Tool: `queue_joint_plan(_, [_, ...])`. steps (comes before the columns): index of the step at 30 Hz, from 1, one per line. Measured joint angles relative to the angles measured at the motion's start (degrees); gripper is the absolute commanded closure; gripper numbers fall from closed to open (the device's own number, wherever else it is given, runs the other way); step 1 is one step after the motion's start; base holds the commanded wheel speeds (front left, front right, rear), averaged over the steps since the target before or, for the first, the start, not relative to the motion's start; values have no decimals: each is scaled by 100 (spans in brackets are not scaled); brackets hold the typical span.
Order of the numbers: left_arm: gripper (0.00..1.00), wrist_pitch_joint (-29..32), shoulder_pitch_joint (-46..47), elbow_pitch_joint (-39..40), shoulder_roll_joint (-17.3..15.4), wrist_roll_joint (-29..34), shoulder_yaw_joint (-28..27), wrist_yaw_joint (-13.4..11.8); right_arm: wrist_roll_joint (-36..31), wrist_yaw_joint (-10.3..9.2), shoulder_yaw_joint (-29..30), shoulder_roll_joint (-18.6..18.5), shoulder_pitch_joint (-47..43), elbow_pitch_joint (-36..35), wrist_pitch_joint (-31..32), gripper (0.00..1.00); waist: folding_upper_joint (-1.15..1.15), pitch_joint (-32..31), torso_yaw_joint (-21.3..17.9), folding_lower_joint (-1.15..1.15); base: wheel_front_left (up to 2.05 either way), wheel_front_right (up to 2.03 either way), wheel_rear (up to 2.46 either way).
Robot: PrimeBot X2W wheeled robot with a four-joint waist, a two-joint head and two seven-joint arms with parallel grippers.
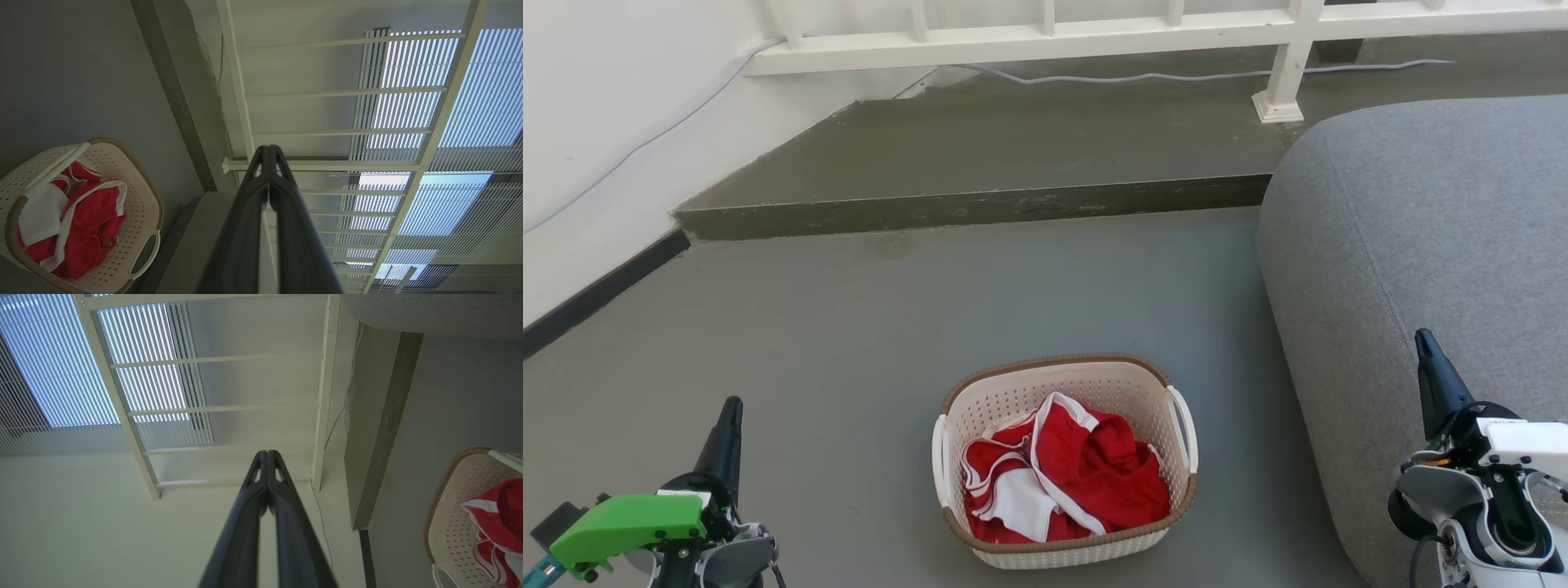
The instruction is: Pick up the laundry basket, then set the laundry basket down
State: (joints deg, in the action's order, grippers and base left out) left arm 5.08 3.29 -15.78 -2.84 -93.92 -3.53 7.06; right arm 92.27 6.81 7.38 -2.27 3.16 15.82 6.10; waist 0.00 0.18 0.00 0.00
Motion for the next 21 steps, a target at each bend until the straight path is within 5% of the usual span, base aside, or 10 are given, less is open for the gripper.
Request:
queue_joint_plan(13, [100, 44, 0, 0, 1, 1, -2, 0, 0, 0, 0, 1, 0, 0, 0, 100, 0, 0, 0, 0, 0, 0, 0])
queue_joint_plan(14, [0, 44, 0, 0, 1, 1, -2, 0, 0, 0, 0, 1, 0, 0, 0, 0, 0, 0, 0, 0, 0, 0, 0])
queue_joint_plan(21, [0, 42, -191, -205, 87, -1, 18, -3, -3, -33, -18, 98, -242, 208, -9, 0, 0, 1, 0, 0, 0, 0, 0])
